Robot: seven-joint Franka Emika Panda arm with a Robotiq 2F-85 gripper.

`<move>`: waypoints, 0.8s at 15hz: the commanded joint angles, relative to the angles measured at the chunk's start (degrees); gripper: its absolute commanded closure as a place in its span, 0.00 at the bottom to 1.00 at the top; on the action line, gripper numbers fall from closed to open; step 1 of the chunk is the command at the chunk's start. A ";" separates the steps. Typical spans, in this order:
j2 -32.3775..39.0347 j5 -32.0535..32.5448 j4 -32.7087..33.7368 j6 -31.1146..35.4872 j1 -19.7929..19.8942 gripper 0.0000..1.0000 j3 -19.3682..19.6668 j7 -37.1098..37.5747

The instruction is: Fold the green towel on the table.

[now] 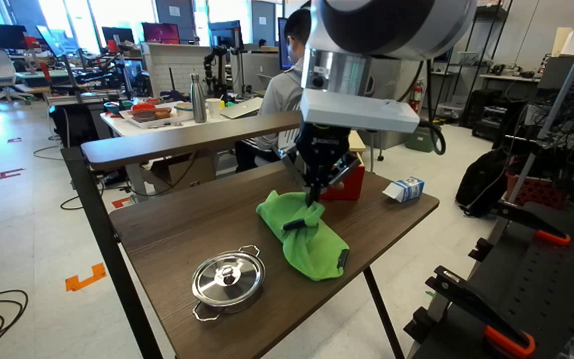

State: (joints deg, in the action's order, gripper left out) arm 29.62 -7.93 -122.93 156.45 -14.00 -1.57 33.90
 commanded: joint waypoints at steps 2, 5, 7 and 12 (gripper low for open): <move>-1.45 -0.99 -5.39 0.45 1.32 0.99 1.11 -1.62; -0.59 -0.04 -7.44 0.41 0.62 0.99 2.86 -0.62; 0.82 0.36 -8.01 0.82 0.41 0.99 3.64 -0.53; 3.47 0.62 -7.99 0.37 0.01 0.82 4.81 -0.38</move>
State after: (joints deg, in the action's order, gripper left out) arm 31.96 -7.90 -131.07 156.48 -12.95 2.03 33.56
